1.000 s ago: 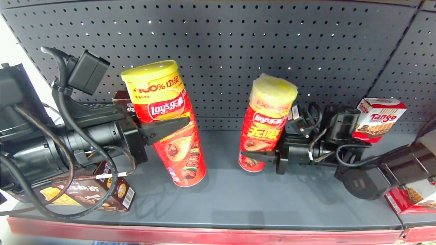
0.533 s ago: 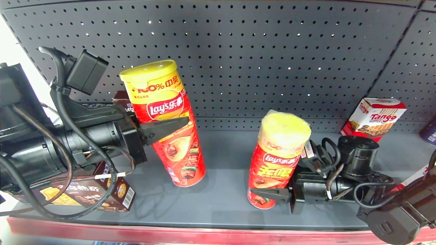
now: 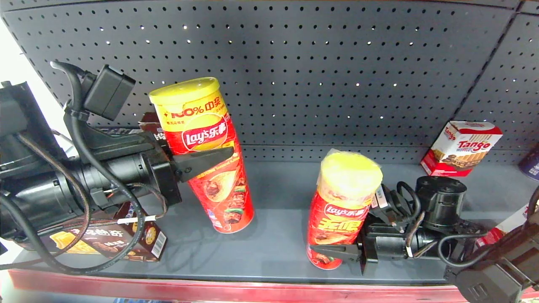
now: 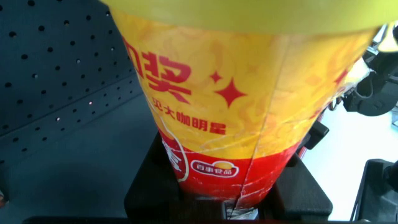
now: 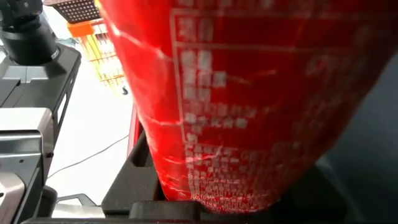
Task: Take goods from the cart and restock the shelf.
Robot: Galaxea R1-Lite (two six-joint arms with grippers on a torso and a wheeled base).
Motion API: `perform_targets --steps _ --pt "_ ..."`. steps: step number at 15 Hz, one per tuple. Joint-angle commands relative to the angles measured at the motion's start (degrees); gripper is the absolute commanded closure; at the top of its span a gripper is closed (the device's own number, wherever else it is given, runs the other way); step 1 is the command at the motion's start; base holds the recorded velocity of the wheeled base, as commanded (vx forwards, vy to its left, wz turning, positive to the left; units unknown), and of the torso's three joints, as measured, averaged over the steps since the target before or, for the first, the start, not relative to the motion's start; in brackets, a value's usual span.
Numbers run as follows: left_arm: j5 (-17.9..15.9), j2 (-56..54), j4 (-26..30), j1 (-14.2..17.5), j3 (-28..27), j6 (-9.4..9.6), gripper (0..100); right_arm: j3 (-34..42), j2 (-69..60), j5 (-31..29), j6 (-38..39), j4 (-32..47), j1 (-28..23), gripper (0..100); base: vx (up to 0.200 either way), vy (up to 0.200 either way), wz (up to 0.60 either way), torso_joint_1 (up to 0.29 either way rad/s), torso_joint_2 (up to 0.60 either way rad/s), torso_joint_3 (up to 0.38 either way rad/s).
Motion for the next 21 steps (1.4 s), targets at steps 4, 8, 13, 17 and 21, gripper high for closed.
perform_targets --steps 4,8,13,17,21 --pt "-0.01 -0.01 -0.05 0.06 0.07 -0.01 100 -0.3 1.09 -0.42 -0.01 -0.02 0.26 0 0.0 0.0 0.0 0.0 0.0 0.0" --pt "-0.01 -0.01 -0.13 -0.03 0.07 -0.01 100 2.34 -3.74 -0.42 -0.01 -0.02 -1.15 0 0.0 0.0 0.0 0.0 0.0 0.0" --pt "-0.01 -0.1 -0.13 -0.12 0.16 0.07 100 9.28 -14.38 -0.15 0.08 0.51 -6.68 0 0.0 0.0 0.0 0.0 0.0 0.0" --pt "-0.1 -0.1 -0.22 -0.47 0.68 0.16 100 15.87 -26.59 -0.33 0.61 1.91 -8.53 0 0.0 0.0 0.0 0.0 0.0 0.0" --pt "-0.1 -0.19 -0.22 -0.73 0.07 0.51 100 16.66 -48.74 -5.51 0.78 21.25 -16.35 0 0.0 0.0 0.0 0.0 0.0 0.0"
